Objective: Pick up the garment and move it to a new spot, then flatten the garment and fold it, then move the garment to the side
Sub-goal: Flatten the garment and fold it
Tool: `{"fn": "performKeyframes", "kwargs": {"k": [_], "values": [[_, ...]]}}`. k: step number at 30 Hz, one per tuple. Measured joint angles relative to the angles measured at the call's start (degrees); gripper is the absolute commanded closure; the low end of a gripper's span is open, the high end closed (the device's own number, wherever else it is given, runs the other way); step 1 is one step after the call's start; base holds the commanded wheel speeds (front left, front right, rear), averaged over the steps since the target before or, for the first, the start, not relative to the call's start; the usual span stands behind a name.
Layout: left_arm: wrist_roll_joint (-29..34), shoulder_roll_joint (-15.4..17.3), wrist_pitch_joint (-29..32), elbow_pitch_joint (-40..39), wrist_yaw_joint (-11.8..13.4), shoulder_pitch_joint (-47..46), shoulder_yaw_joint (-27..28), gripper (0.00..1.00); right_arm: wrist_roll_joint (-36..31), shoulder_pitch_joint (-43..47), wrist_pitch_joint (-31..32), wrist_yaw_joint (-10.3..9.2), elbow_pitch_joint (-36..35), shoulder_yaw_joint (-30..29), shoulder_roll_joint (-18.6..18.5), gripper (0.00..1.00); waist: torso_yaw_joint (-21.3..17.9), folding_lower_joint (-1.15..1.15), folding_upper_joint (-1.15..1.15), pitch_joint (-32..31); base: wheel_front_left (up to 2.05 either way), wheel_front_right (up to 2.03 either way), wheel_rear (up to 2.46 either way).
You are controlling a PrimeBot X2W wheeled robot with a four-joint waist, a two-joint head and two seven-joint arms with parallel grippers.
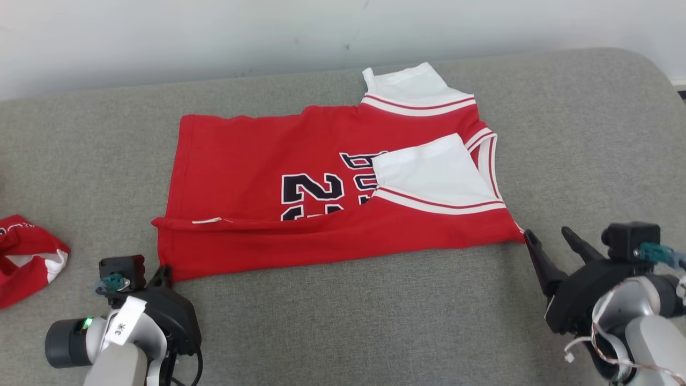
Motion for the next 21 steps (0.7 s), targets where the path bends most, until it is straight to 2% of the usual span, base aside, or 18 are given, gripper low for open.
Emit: {"fn": "performKeyframes", "kwargs": {"k": [8,17,18,19,20,21], "values": [[0.02,-0.51,0.51,-1.36,0.0,-1.93,-0.91,1.0,-0.18,-5.76,3.53,0.25,3.96,0.56,-0.55,0.0,0.48,0.0,0.0,2.28,0.0,0.0,0.0],[0.09,-1.4,0.52,-1.46,-0.1,-3.26,-1.57,1.0,-0.21,-8.05,5.94,0.0,9.1,1.76,0.21,0.0,2.43,0.01,0.0,4.2,0.0,0.0,0.0],[0.09,-1.4,0.49,-1.46,-0.1,-3.26,-1.57,1.0,-0.21,-8.23,5.97,-0.02,9.33,1.75,0.31,0.14,2.5,0.01,0.0,4.26,0.0,0.0,0.0],[0.09,-1.4,0.49,-1.46,-0.09,-3.27,-1.56,1.0,-0.22,-8.3,6.0,-0.05,9.62,1.77,0.33,0.37,2.54,0.01,0.0,4.31,0.0,0.0,0.0],[0.09,-1.38,0.49,-1.46,-0.1,-3.28,-1.54,1.0,-0.22,-8.3,6.37,-0.12,10.05,1.77,0.37,0.56,2.57,0.01,0.0,4.33,0.0,0.0,0.0],[0.09,-1.38,0.49,-1.46,-0.1,-3.28,-1.54,1.0,-0.22,-8.28,6.55,-0.46,10.59,1.81,0.41,0.62,2.59,0.01,0.0,4.35,0.0,0.0,0.0]]}}
